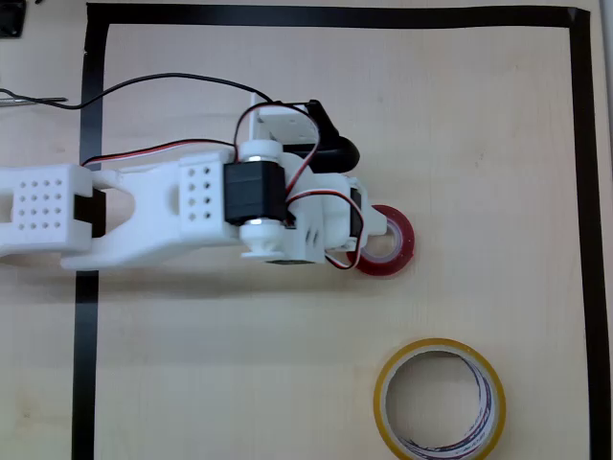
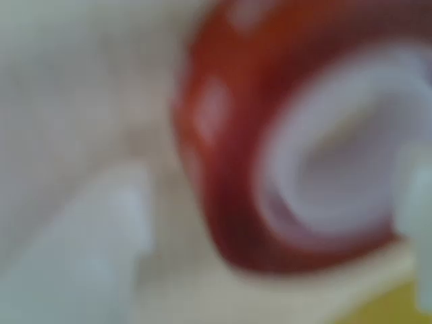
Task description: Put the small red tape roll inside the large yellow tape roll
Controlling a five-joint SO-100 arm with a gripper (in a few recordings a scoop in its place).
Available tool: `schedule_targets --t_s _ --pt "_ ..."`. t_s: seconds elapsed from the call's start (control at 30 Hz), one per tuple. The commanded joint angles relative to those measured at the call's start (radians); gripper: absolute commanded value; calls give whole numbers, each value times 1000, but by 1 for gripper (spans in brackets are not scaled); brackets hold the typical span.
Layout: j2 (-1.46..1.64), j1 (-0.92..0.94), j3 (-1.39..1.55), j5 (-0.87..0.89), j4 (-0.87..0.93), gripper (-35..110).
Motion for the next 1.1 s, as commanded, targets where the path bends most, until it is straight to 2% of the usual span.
schedule_targets --t_s 0.0,0.2,0.4,0.77,1.07 --pt "49 -9 -37 5 -20 18" --pt "17 0 -37 5 -29 16" --pt "-6 15 -37 25 -35 0" --pt "57 21 -35 20 -26 0" --pt "288 44 -35 -2 -40 0"
